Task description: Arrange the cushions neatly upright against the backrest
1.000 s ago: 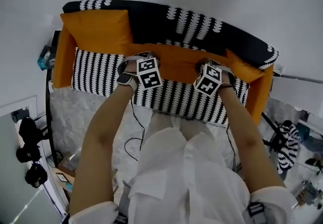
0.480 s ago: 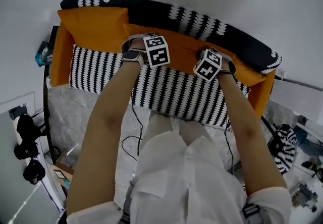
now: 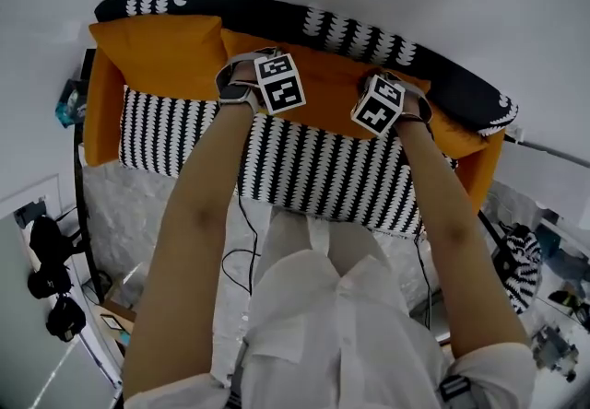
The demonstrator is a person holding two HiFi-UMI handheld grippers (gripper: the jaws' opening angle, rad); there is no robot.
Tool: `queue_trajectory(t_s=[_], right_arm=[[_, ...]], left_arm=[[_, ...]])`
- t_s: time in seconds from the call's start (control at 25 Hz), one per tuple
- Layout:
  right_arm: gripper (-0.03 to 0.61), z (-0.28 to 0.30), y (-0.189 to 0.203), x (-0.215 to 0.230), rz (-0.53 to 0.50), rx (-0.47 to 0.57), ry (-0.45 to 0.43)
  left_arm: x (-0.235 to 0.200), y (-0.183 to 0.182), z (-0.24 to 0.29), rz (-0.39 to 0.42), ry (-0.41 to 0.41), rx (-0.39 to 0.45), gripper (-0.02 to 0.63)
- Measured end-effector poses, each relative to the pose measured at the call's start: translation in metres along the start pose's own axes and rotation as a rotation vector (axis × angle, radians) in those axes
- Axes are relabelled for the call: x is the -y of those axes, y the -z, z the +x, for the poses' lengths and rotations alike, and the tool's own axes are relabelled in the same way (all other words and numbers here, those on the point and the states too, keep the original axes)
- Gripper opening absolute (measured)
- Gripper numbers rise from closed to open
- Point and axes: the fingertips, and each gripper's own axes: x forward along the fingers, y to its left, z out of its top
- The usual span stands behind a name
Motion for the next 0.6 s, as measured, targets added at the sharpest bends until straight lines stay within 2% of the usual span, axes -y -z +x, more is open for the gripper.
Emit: queue_trajectory(t_s=[0.36, 0.6], right_arm=[[0.072, 0.013, -0.002, 0.029, 0.041, 0.007, 0.015], [0.123, 0.007, 0.003, 0.038, 0.081, 0.034, 0.043]], left_arm=[[-0.027, -0.006, 0.020, -0.027, -0.033, 0.001, 0.069], [-0.035, -0.009, 0.013, -0.129, -0.050, 0.047, 0.174]])
